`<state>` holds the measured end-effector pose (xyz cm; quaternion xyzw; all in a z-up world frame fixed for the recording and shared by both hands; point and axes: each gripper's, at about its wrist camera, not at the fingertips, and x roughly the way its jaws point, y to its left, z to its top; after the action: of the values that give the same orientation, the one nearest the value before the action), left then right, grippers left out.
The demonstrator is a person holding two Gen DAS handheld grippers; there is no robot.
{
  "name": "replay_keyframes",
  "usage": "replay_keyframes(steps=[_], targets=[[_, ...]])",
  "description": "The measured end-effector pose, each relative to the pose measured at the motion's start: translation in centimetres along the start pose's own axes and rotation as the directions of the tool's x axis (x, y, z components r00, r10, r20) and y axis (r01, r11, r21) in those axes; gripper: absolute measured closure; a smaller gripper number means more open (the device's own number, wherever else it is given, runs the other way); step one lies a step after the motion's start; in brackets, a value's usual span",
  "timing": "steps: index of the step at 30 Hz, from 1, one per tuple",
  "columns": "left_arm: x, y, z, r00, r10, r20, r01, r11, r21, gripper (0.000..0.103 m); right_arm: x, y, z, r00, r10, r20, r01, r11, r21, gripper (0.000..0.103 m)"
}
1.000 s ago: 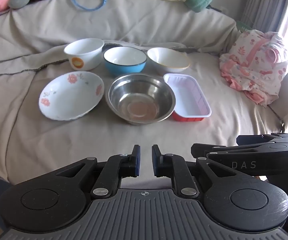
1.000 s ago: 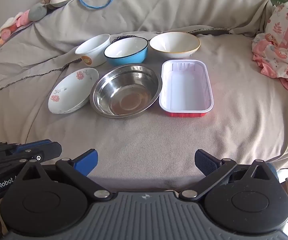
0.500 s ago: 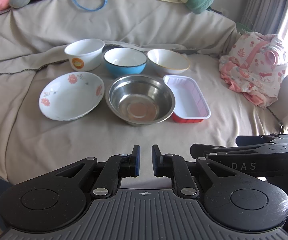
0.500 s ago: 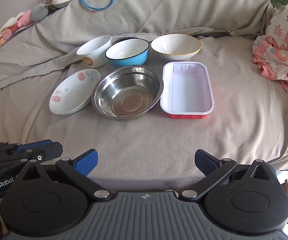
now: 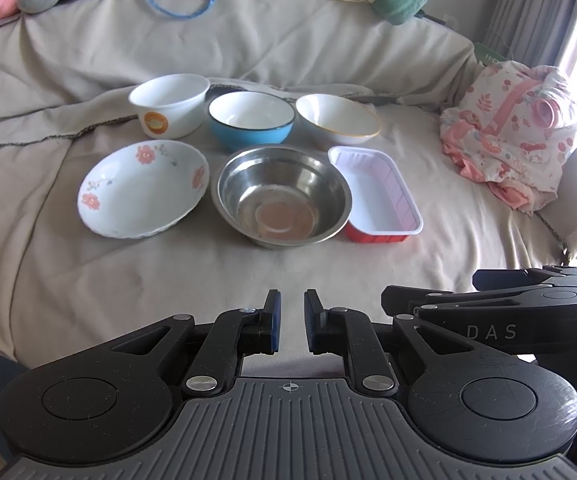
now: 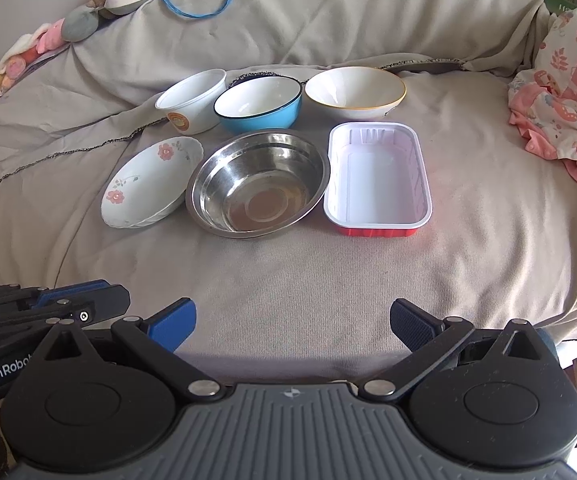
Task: Organize plates and bowls
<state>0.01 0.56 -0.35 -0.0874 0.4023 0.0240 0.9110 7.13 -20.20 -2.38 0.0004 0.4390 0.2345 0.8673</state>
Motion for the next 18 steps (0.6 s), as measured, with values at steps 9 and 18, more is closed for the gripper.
replay_keyframes(steps=[9,18], targets=[[-0.02,-0.03,0.07,1.000,0.000,-0.001,0.000,1.000,0.000,0.087,-0.07,0.14,-0.01,1.000,0.001,0.001,-0.001,1.000,0.001,0.000],[-0.01,0.11,0.09,1.000,0.003,-0.003,-0.003,1.000,-0.004,0.087,-0.05,0.12,-0.03,1.000,0.002,0.001,-0.002,1.000,0.001,0.000]])
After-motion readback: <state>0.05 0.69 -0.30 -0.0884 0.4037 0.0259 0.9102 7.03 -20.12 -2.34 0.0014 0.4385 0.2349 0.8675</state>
